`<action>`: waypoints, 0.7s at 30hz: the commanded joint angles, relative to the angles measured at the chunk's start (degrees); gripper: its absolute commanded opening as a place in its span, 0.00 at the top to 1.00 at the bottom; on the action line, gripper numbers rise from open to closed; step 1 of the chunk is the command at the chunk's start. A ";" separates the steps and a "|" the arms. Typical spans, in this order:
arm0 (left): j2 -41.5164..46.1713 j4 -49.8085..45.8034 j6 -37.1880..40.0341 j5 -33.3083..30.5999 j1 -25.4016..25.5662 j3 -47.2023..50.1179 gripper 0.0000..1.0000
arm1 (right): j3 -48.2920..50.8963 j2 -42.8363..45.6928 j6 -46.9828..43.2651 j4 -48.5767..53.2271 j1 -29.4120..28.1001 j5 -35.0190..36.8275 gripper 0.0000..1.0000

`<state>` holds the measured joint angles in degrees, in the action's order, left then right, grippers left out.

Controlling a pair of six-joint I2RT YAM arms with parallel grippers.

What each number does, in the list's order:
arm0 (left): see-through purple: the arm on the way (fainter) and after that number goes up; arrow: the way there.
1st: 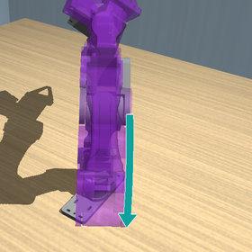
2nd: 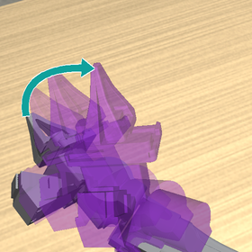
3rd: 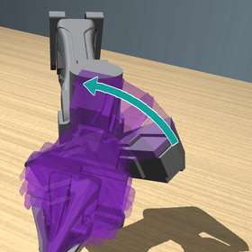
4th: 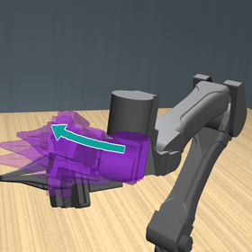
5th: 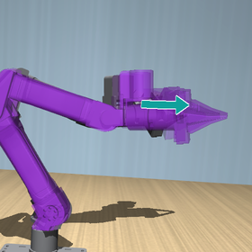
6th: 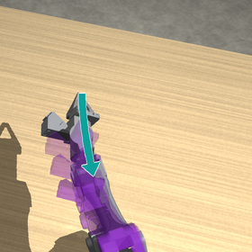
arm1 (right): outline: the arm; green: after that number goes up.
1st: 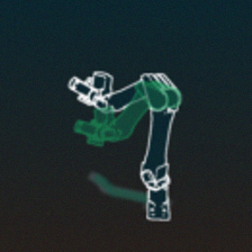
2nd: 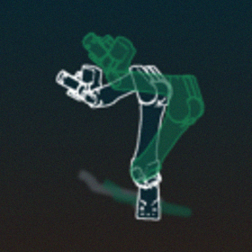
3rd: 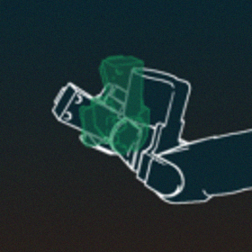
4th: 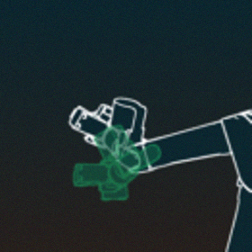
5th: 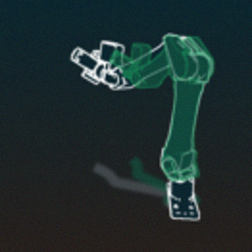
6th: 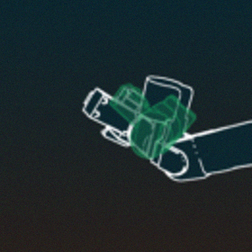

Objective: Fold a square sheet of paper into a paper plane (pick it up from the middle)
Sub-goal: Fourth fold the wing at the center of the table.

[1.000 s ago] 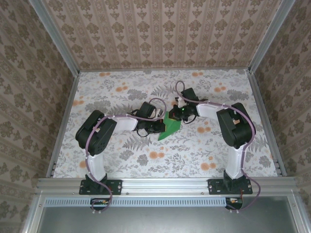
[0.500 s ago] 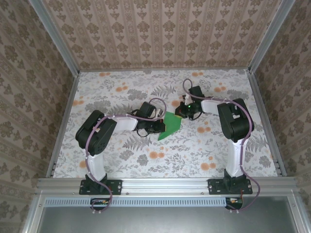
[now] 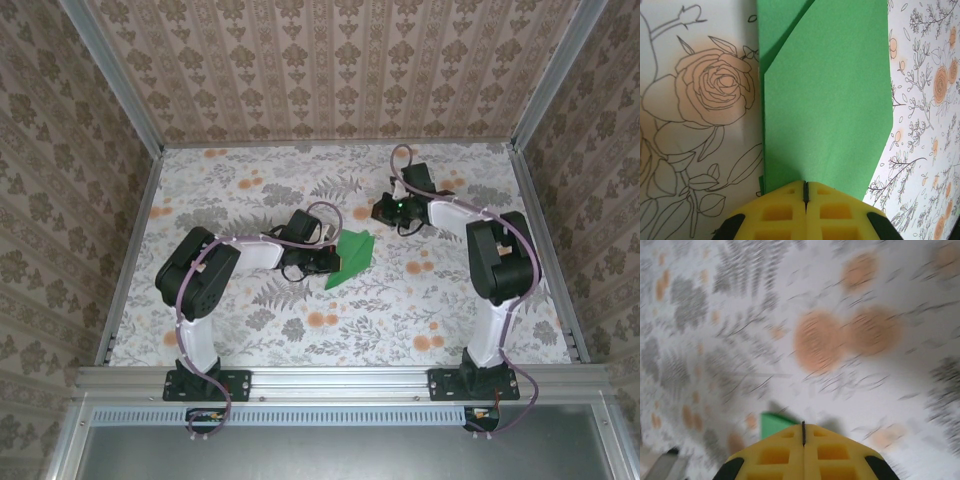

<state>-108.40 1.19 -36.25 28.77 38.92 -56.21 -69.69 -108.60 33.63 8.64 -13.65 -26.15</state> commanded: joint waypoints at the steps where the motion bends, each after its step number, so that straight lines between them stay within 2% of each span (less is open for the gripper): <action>1: -1.90 -6.82 0.09 -2.21 -0.38 0.66 1.00 | 4.49 2.44 2.93 -0.58 -3.70 -2.83 1.00; 9: -1.56 -6.99 -0.31 -2.32 -0.24 0.50 1.00 | 6.42 -0.39 5.88 -1.62 -9.44 -4.61 1.00; 13: -1.20 -7.16 -0.40 -2.41 -0.24 0.32 1.00 | 6.21 -2.83 6.49 -2.14 -9.88 -4.88 1.00; 21: 3.49 -10.29 -0.68 -3.41 0.19 -3.77 1.00 | 5.75 -5.80 3.07 2.80 -9.85 -0.14 1.00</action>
<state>-107.77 -3.51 -36.42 27.49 38.96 -58.00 -63.37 -112.31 38.54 7.68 -23.42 -29.34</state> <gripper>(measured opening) 0.053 0.057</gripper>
